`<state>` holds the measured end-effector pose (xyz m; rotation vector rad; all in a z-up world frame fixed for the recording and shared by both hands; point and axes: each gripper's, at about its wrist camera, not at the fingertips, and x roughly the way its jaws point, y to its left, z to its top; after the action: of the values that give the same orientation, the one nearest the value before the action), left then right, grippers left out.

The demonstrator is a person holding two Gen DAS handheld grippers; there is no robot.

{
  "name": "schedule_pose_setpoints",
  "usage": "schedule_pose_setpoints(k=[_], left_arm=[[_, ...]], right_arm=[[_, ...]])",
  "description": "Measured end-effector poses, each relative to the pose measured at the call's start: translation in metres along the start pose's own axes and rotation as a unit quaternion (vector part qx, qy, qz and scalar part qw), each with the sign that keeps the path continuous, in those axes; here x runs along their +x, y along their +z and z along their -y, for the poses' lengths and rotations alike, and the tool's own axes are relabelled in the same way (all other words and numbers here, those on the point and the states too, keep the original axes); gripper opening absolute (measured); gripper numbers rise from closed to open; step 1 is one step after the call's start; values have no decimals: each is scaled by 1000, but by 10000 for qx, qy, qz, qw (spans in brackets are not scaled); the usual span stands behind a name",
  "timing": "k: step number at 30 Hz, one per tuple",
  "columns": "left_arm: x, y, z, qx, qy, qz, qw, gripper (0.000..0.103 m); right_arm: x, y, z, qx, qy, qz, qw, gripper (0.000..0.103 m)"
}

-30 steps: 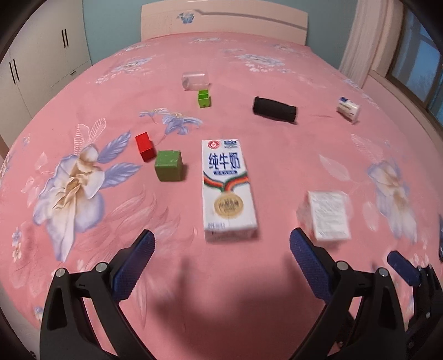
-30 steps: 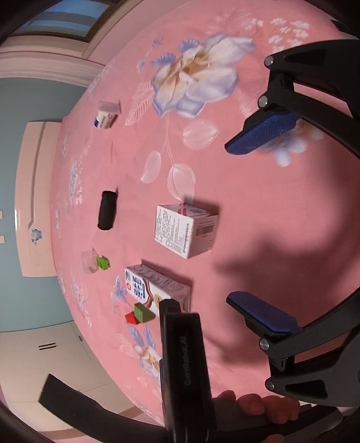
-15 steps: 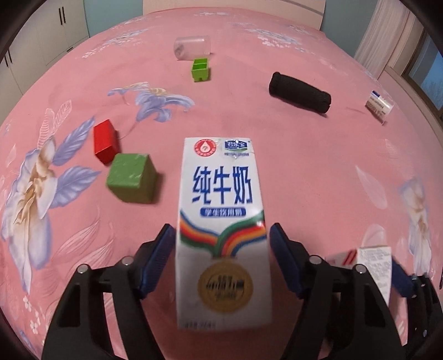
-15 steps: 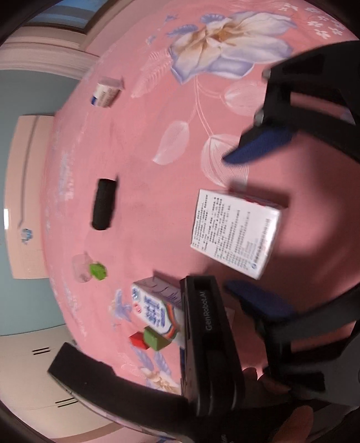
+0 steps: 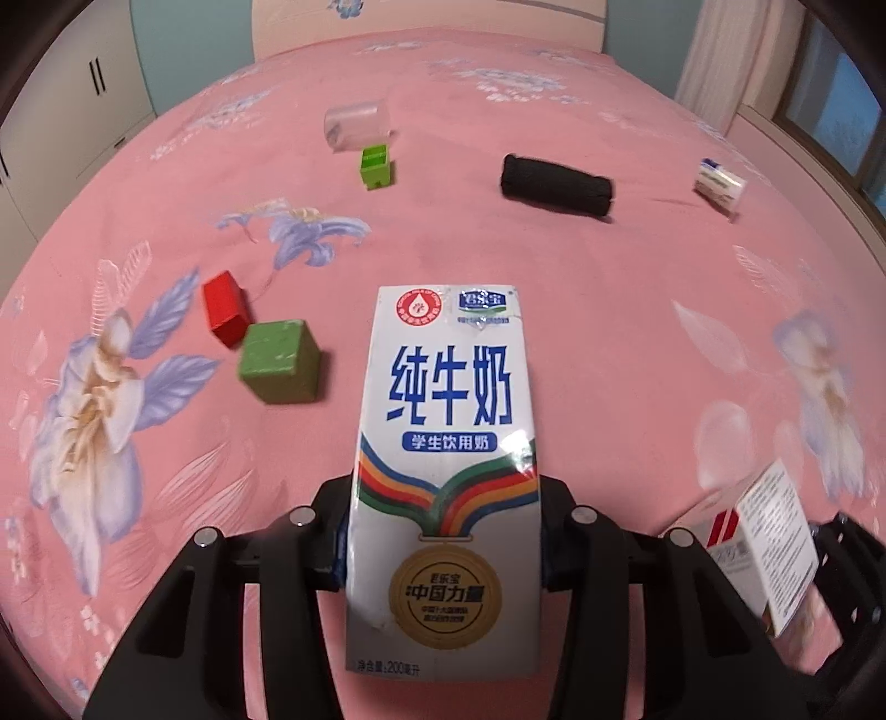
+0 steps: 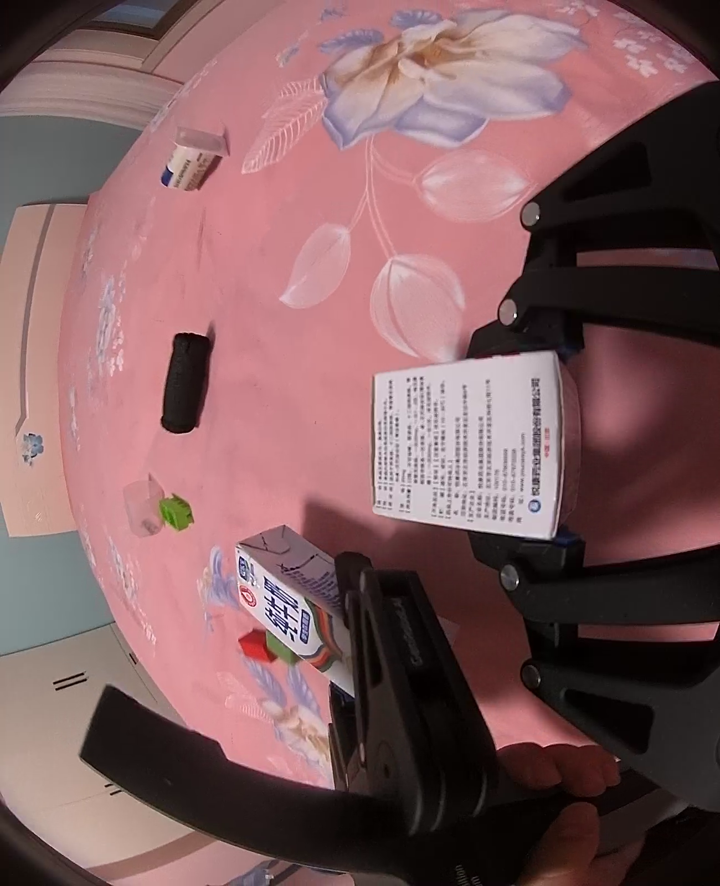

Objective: Collect trash
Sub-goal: 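Grasp the white milk carton with the left tool while the right tool grasps the white medicine box, then carry the milk carton and medicine box down over the white bin with both tools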

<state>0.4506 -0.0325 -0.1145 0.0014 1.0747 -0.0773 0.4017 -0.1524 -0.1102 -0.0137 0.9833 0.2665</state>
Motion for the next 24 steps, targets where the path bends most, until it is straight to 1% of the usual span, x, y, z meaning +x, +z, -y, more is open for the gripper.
schedule_pose_setpoints(k=[4, 8, 14, 17, 21, 24], left_arm=[[-42, -10, 4, 266, 1, 235, 9994, 49], [-91, -23, 8, 558, 95, 539, 9969, 49], [-163, -56, 8, 897, 38, 906, 9918, 49], [-193, -75, 7, 980, -36, 1068, 9894, 49], [-223, -95, 10, 1048, 30, 1239, 9867, 49], [-244, -116, 13, 1176, 78, 1343, 9839, 49]], right_arm=[[-31, -6, -4, -79, -26, 101, 9999, 44], [-73, -14, -11, -191, -99, 287, 9994, 44], [-137, -30, -25, -409, -153, 574, 9974, 44], [-166, -40, -34, -551, -207, 721, 9957, 44], [-201, -56, -39, -580, -210, 855, 9944, 44], [-220, -69, -43, -628, -196, 883, 9939, 44]])
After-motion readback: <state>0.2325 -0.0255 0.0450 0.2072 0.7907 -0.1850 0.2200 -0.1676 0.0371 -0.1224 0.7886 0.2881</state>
